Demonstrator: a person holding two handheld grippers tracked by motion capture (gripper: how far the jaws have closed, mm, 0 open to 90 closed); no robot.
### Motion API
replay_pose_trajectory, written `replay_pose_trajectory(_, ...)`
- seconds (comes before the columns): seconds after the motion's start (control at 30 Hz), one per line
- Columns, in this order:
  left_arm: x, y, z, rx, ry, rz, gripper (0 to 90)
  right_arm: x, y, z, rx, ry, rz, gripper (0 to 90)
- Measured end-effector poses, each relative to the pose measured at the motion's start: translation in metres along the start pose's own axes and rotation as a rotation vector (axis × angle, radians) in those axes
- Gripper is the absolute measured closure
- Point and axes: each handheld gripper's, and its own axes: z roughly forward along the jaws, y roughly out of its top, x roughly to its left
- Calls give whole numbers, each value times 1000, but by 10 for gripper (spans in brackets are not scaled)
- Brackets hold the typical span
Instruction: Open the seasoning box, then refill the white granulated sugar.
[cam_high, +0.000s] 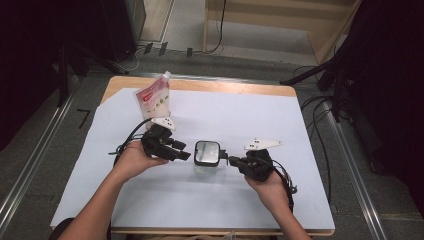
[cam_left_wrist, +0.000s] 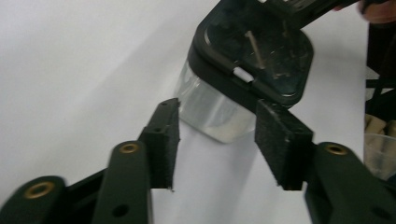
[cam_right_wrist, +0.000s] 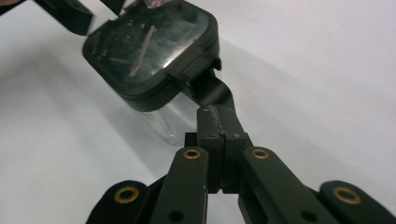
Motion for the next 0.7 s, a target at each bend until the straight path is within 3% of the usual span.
replay_pose_trajectory(0.13,-3,1,0,-6,-23,12,400,-2,0,3,13,-3,-1,900)
replay_pose_trajectory(0.4,-13,4,7,20,-15,47,267,-5,2,7,14,-6,1,900)
replay_pose_trajectory(0.53,-17,6,15,13,-14,57,220,-6,2,8,20,-6,7,900)
replay_pose_trajectory(0.7,-17,7,26,43,-18,58,214,-7,3,8,18,-3,11,900)
